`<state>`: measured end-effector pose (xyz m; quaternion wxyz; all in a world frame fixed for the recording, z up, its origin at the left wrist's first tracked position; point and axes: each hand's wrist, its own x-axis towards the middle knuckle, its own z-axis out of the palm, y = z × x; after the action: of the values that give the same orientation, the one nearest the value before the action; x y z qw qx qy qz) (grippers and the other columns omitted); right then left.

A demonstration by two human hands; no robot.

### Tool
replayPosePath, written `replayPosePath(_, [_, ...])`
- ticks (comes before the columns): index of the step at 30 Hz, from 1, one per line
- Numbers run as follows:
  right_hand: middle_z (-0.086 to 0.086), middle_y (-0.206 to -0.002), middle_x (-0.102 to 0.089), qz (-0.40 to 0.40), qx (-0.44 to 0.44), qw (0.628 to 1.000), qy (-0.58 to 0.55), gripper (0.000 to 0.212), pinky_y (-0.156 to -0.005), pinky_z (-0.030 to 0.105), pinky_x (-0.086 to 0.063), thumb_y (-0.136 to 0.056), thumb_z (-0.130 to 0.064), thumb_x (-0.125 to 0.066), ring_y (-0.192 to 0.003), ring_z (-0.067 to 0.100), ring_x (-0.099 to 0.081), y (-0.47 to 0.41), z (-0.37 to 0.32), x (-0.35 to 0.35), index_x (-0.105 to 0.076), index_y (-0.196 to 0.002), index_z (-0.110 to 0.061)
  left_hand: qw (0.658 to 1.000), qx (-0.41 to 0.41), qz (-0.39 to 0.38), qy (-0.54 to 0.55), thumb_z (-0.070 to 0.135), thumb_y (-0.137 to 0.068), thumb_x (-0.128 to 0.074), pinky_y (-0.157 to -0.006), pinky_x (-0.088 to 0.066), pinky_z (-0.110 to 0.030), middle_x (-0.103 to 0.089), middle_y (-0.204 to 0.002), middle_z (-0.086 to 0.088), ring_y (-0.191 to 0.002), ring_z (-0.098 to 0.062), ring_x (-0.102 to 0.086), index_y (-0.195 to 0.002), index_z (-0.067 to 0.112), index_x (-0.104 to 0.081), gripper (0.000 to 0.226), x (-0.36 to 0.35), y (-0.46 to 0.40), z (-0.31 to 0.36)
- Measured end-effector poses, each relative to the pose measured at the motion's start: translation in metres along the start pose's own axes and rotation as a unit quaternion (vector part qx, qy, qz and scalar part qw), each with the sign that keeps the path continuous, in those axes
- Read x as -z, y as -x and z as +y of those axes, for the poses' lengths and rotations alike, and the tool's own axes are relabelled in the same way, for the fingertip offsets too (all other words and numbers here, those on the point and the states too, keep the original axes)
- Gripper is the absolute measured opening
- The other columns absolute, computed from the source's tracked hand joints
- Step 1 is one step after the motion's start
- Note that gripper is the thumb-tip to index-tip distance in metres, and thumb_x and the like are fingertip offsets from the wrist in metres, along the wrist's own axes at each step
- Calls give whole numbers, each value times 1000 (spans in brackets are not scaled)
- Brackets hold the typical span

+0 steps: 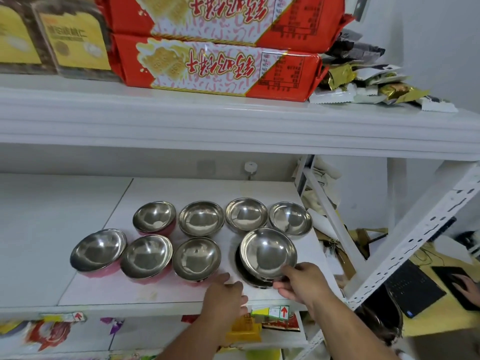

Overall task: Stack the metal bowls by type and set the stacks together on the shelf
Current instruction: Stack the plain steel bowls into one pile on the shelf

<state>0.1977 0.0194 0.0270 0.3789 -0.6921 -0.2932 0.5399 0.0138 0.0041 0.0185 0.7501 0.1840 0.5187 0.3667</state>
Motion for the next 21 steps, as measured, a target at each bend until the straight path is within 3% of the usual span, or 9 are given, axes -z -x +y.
replayPosePath(1, [26,-83,-79,-2,-4,1000,0,15,-74,39,-66,-98,-10,-62,-79,29,-80,1,0,-1,-66,-99,4,1000,-10,-6,-2,20,-86,-56,-59,-32,-26,-49,-61,-4,-55,-21,-45,-99,21,-58,13,2,6,1])
replayPosePath(3, [30,-87,-78,-2,-9,1000,-4,15,-65,33,-66,-97,-8,-63,-69,26,-78,1,1,-1,-66,-97,6,996,-66,41,-46,14,-97,-43,-58,-32,-26,-47,-71,-7,-60,-22,-45,-110,15,-50,15,7,11,1])
replayPosePath(5, [30,-84,-77,1,-8,1000,2,17,-76,41,-65,-97,-9,-63,-67,28,-73,2,2,-1,-67,-95,8,981,-139,111,-80,9,-99,-46,-53,-40,-28,-52,-78,-6,-65,-21,-53,-100,12,-54,9,12,19,2])
replayPosePath(7, [26,-72,-77,11,-5,1000,7,22,-81,45,-62,-98,-14,-64,-67,30,-69,5,3,-2,-67,-91,6,972,-173,129,-95,10,-99,-48,-55,-44,-28,-55,-81,-4,-69,-20,-58,-87,14,-54,14,10,29,13])
replayPosePath(10, [18,-65,-68,41,8,999,23,30,-66,39,-56,-99,-24,-63,-61,29,-62,6,4,1,-65,-91,5,947,-239,156,-146,5,-95,-50,-63,-53,-32,-63,-86,-7,-77,-23,-62,-93,13,-57,11,12,29,33])
replayPosePath(12, [14,-69,-63,80,29,995,48,33,-59,34,-51,-98,-28,-62,-56,25,-59,4,3,6,-65,-89,3,942,-244,154,-168,4,-91,-50,-53,-46,-25,-55,-75,-8,-63,-18,-51,-86,10,-57,11,12,19,48])
replayPosePath(15, [11,-70,-64,124,51,989,64,31,-61,34,-47,-98,-31,-62,-59,25,-59,-4,-5,16,-65,-85,-3,953,-196,146,-181,10,-92,-51,-46,-37,-22,-47,-67,-6,-57,-16,-41,-85,9,-56,9,7,-4,68])
replayPosePath(19, [10,-87,-69,132,59,987,67,31,-79,43,-53,-95,-37,-63,-81,28,-64,-22,-22,22,-68,-101,-7,959,-174,139,-175,13,-89,-58,-65,-45,-31,-50,-69,-2,-59,-16,-46,-74,15,-54,16,-11,-39,86])
replayPosePath(21, [11,-83,-65,122,50,990,45,36,-75,42,-52,-96,-30,-62,-77,29,-61,-31,-31,25,-67,-110,3,959,-161,151,-177,14,-89,-60,-79,-51,-41,-55,-76,-3,-68,-20,-54,-72,18,-53,18,-20,-57,91])
